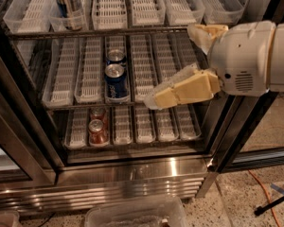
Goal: Pick redbull can from top shelf of fridge
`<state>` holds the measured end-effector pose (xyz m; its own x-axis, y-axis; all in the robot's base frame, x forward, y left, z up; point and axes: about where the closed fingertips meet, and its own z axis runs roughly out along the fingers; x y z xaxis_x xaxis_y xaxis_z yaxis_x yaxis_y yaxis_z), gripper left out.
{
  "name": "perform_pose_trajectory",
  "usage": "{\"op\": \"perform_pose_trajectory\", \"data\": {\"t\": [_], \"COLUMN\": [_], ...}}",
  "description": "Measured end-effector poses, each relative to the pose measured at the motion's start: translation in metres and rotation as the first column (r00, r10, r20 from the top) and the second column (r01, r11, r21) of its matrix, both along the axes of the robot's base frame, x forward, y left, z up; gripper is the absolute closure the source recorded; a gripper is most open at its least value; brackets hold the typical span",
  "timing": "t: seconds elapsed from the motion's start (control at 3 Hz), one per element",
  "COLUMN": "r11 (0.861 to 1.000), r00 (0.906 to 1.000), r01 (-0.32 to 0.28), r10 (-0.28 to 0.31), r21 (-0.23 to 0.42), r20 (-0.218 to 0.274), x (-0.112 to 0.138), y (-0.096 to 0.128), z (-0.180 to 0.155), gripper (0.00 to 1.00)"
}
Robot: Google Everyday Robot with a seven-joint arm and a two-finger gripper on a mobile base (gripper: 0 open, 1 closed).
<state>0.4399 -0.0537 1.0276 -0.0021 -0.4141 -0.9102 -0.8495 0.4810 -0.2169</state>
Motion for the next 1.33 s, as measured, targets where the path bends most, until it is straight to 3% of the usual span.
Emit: {"op": "perform_pose_trajectory", "data": {"t": [0.67,1.0,1.33], "r11": [0.999,0.997,0.983], "r00": [0.9925,0.9821,0.9752], "r01": [-0.025,0.004,0.077], "r10": [0.022,-0.017,-0.109], "r21": [0.021,0.071,0.169], "r20": [0.120,0.187,0.193], "x": [0.029,0.032,0.030], "y": [0.021,0.043,0.066], "z": [-0.042,-0.046,-0.031], "gripper": [0.00,0.00,0.00]}}
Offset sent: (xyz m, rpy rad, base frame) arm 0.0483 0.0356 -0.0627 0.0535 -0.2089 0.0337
